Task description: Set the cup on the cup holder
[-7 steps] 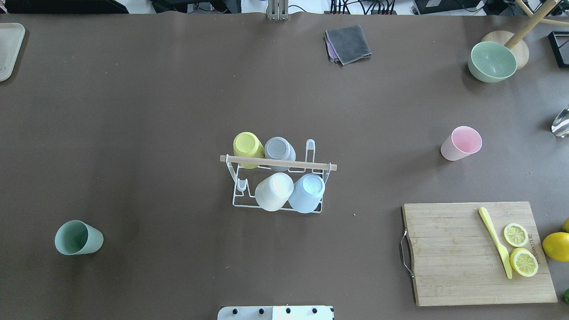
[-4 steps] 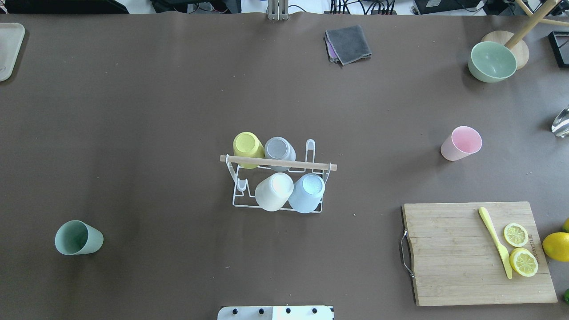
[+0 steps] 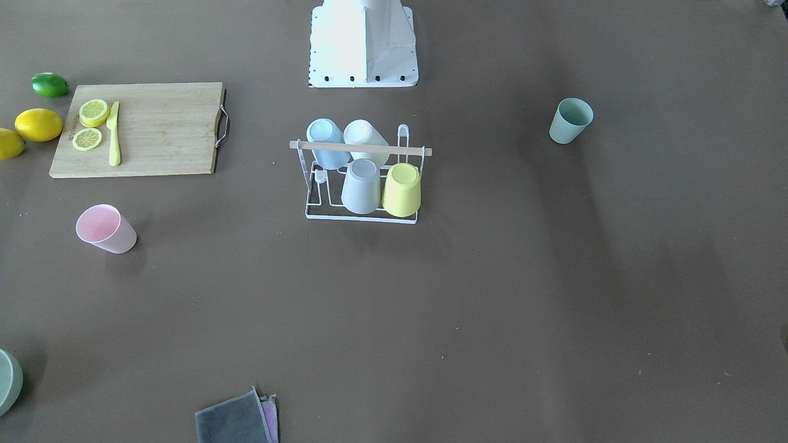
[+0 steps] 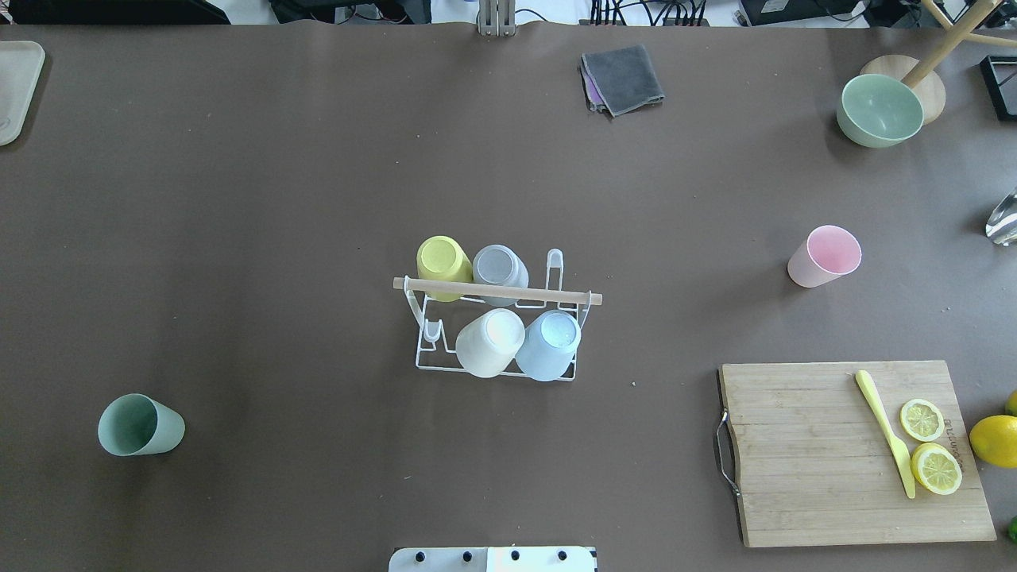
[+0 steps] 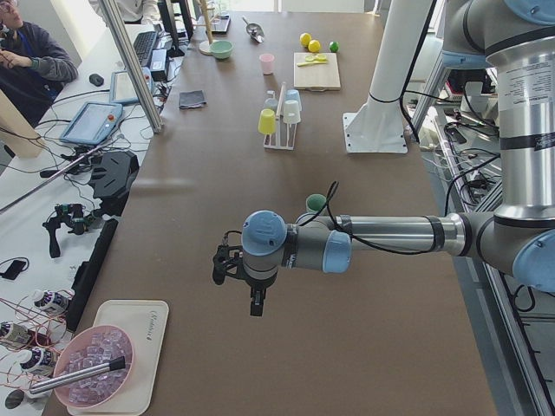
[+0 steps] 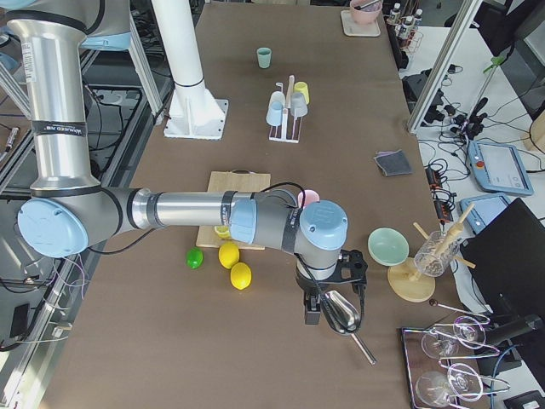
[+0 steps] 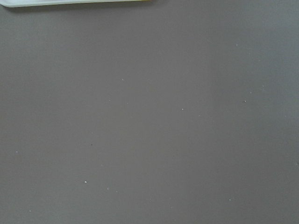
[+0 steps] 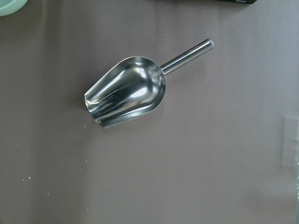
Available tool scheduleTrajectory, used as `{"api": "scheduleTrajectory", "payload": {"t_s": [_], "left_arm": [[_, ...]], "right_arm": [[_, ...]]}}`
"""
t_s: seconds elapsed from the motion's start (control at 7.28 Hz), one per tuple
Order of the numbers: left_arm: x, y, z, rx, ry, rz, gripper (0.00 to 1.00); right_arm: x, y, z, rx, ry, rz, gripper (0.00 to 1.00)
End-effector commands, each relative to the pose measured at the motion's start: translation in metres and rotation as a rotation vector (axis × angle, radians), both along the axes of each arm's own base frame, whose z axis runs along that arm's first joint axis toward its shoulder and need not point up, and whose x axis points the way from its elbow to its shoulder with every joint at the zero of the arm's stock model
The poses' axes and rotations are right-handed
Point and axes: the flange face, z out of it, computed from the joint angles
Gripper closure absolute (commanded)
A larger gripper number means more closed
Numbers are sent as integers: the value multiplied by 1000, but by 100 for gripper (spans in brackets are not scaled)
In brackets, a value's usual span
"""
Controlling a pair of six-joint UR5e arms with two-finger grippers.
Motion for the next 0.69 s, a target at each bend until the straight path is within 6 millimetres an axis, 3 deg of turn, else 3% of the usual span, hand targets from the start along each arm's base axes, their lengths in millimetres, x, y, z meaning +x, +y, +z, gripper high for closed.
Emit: {"api": "scheduleTrajectory", "payload": {"t_s": [0.0,0.55], "left_arm": [[0,-3,-4,9,1,-3,2],[2,-8,-5,46,9,8,2]], "right_arm": [[0,0,-1,-12,1,19,0],[0,-1,1,-51,-7,61,0]]}}
